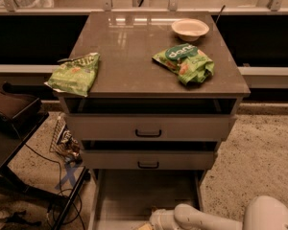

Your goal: Place orange into bottom drawer

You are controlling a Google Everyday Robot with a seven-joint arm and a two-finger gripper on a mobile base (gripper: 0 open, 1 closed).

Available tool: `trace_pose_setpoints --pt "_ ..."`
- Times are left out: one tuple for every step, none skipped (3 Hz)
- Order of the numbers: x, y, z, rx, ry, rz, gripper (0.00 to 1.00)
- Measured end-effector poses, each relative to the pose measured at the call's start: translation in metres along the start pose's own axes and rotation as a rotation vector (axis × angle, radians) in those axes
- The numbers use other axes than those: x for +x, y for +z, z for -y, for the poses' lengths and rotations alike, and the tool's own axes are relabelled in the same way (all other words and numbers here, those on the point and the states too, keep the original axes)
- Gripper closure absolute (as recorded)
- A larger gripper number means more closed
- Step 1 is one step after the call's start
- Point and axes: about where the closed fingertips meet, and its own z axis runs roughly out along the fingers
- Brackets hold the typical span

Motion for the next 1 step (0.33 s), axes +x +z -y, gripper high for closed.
trace_pose_setpoints --pt "0.0000 0.0001 -0.0001 0.000 0.000 0.000 0.00"
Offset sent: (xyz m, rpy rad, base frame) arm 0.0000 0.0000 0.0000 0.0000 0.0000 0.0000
